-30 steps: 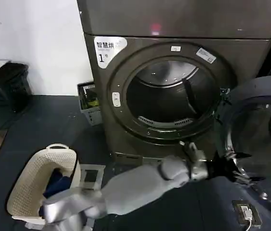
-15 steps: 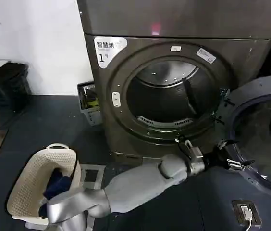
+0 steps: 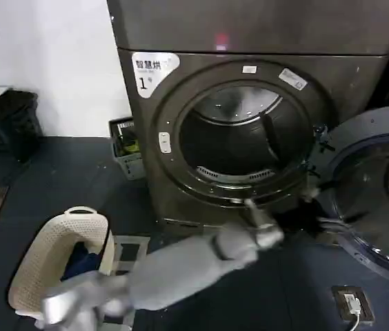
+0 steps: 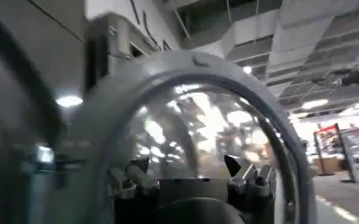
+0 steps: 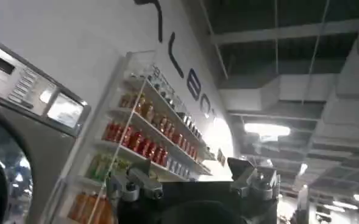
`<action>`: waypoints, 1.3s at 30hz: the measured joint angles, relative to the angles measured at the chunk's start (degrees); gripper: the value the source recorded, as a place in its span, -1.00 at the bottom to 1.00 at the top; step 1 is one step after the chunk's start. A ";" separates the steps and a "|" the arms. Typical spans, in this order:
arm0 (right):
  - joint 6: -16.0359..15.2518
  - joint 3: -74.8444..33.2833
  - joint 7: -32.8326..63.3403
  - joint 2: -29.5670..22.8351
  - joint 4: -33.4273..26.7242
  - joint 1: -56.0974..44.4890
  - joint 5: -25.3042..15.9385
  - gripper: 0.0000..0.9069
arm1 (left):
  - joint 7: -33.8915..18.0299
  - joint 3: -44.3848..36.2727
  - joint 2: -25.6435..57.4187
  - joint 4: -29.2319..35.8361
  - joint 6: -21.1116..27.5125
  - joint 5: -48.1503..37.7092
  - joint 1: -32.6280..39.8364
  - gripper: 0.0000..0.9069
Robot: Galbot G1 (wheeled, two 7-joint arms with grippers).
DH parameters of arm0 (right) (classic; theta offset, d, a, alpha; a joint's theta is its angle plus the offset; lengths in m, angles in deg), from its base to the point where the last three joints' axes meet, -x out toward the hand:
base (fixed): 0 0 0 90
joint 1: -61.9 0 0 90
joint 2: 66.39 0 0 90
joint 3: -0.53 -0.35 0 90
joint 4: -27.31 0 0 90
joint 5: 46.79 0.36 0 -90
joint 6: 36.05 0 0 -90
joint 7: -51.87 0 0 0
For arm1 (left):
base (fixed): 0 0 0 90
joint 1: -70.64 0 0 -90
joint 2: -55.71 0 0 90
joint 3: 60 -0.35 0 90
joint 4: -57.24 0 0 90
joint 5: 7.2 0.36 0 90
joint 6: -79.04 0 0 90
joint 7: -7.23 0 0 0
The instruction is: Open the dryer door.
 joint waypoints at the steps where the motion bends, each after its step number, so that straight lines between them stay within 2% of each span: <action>1: -0.01 -0.07 -0.05 -0.01 0.18 -0.10 0.03 1.00 | -0.19 0.18 1.74 1.20 -0.03 0.04 0.01 1.00; 9: 0.20 -2.29 -0.45 0.62 0.26 -1.05 -0.07 1.00 | -0.68 0.70 14.11 10.63 0.58 -1.61 -1.11 1.00; 12: 0.47 -2.65 -0.49 0.72 0.30 -0.84 -1.44 1.00 | -0.52 0.73 19.56 14.91 0.94 -1.68 -1.10 1.00; 24: 1.17 -2.50 -0.07 0.82 1.03 0.58 -6.75 1.00 | 3.51 2.73 46.20 28.28 7.98 -4.28 0.17 1.00; 32: -0.07 -2.84 -0.51 1.57 2.12 2.54 -8.00 1.00 | 7.84 2.66 60.62 32.10 15.25 -2.46 0.34 1.00; 39: -1.72 -3.63 -2.06 2.63 3.87 3.35 -9.57 1.00 | 9.82 4.69 71.34 33.01 16.94 2.31 -2.18 1.00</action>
